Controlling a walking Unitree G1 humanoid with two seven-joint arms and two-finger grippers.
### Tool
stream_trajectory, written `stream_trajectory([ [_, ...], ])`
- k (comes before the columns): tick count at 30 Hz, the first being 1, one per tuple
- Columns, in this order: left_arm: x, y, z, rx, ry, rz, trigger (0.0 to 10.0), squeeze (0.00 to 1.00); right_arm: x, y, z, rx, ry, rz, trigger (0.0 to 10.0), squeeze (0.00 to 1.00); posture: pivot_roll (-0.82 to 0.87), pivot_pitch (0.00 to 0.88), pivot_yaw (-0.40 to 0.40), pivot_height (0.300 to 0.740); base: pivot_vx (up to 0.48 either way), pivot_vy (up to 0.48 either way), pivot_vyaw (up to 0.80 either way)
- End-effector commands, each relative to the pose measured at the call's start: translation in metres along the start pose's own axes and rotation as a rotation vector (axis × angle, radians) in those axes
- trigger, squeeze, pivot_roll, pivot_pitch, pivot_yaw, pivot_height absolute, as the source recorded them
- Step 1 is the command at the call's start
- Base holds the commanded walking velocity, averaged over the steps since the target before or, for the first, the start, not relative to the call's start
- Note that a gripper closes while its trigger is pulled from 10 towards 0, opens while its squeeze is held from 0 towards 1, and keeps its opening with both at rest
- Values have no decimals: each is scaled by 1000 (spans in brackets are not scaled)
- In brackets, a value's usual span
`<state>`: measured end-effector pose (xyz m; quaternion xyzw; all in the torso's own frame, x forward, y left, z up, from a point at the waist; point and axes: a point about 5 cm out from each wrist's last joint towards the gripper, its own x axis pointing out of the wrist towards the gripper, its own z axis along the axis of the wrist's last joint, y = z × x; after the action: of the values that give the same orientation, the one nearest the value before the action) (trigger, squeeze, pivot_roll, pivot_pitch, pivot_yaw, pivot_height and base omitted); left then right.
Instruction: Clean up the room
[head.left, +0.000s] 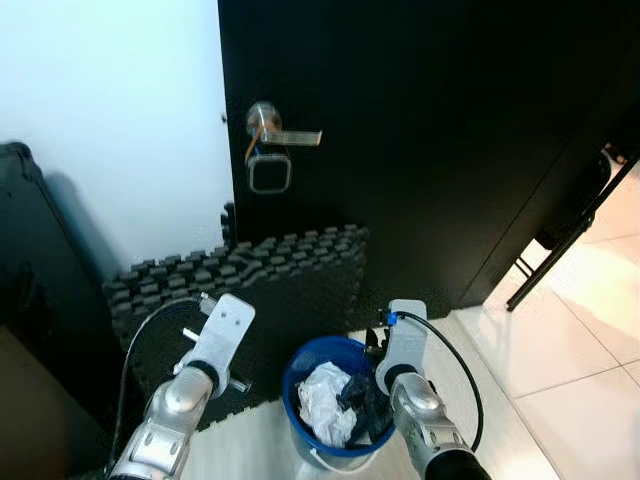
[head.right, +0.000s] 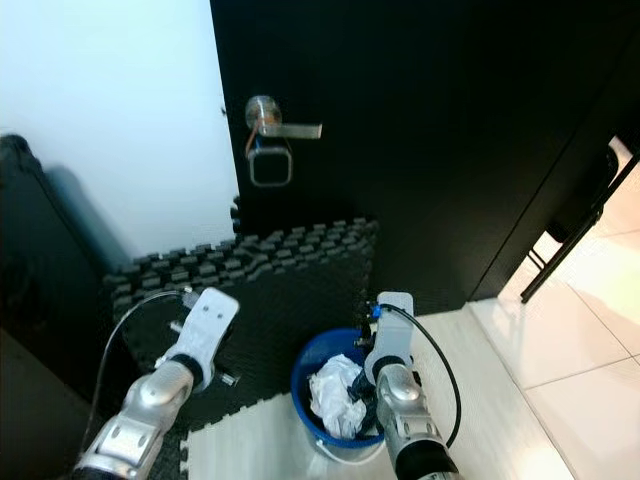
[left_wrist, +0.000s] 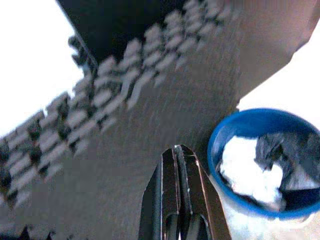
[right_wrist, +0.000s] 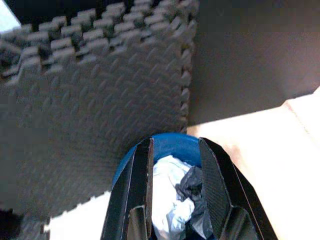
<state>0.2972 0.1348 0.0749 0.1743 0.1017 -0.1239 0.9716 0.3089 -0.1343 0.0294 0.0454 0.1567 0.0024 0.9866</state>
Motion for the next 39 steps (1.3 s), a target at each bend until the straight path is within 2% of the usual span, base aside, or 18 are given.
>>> stream_trajectory([
  [1,4,-11,-4,29,22,-28,10000,0,0,-2,2,-1,0,-8,10000,0,22,0,-44,740,0,0,0],
  [10,12,-21,3,22,-3,-31,10000,0,-1,-5,4,-31,25,-38,10000,0,34,0,-56,740,0,0,-569],
  [21,12,-21,-2,6,2,-5,10000,0,-2,-12,6,-111,16,-78,10000,0,28,0,-66,740,0,0,-800],
  [28,15,-16,1,-23,-11,40,10000,0,-2,-14,10,-139,8,-82,10000,0,19,0,-68,740,0,0,-800],
  [34,17,-7,1,-114,0,104,10000,0,-2,-14,11,-149,9,-82,10000,0,22,0,-78,740,0,0,-800],
  [39,17,-5,0,-122,2,110,10000,0,-2,-13,12,-151,10,-79,10000,0,23,0,-78,740,0,0,-800],
])
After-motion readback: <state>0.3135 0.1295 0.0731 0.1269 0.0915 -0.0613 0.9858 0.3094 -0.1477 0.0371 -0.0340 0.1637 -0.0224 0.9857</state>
